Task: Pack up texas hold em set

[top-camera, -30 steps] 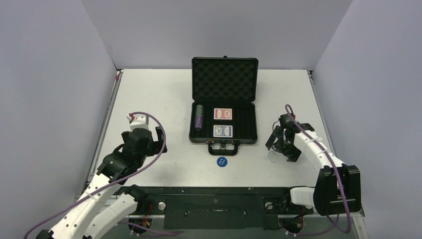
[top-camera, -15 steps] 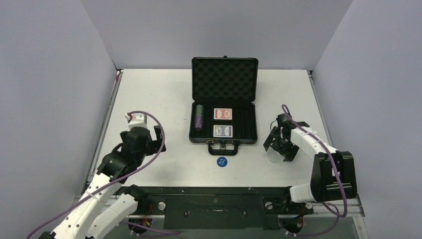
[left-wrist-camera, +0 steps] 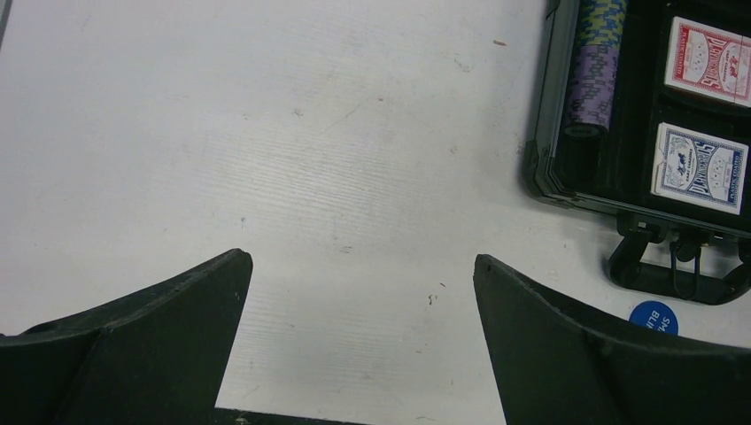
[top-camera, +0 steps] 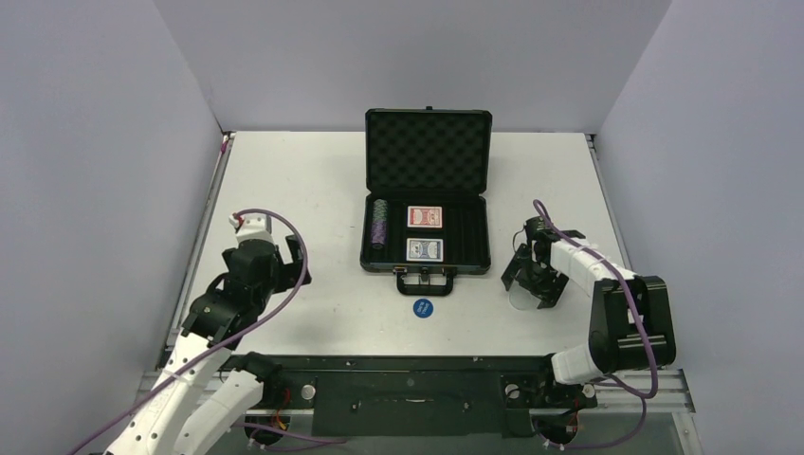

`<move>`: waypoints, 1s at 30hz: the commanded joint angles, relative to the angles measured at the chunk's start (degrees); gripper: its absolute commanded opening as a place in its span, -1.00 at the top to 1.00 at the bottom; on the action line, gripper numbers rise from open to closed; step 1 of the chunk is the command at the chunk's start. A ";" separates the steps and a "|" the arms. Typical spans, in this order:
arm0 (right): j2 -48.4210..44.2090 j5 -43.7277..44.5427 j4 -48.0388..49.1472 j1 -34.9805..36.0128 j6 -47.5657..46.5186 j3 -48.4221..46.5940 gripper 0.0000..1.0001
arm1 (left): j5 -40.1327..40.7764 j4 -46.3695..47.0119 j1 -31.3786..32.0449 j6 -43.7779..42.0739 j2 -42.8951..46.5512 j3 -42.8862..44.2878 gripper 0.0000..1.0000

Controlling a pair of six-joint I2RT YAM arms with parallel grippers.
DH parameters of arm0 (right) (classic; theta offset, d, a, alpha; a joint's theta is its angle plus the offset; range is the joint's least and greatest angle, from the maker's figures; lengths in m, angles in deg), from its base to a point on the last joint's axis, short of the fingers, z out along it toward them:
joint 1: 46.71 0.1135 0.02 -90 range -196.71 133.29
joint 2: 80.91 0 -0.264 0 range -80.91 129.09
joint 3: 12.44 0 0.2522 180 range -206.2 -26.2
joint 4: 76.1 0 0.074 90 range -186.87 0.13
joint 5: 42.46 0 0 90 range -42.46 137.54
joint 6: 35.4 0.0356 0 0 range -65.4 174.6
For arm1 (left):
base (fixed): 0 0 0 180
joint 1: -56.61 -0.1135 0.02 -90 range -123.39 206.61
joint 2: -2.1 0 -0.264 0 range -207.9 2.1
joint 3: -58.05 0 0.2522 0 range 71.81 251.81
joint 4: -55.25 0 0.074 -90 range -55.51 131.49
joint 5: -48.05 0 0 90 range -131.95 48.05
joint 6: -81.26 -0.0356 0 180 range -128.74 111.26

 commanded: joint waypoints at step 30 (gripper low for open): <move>1.10 -0.67 2.55 3.76 2.43 0.90 -0.30 | -6.46 5.13 -7.13 -3.82 1.63 -0.90 -0.93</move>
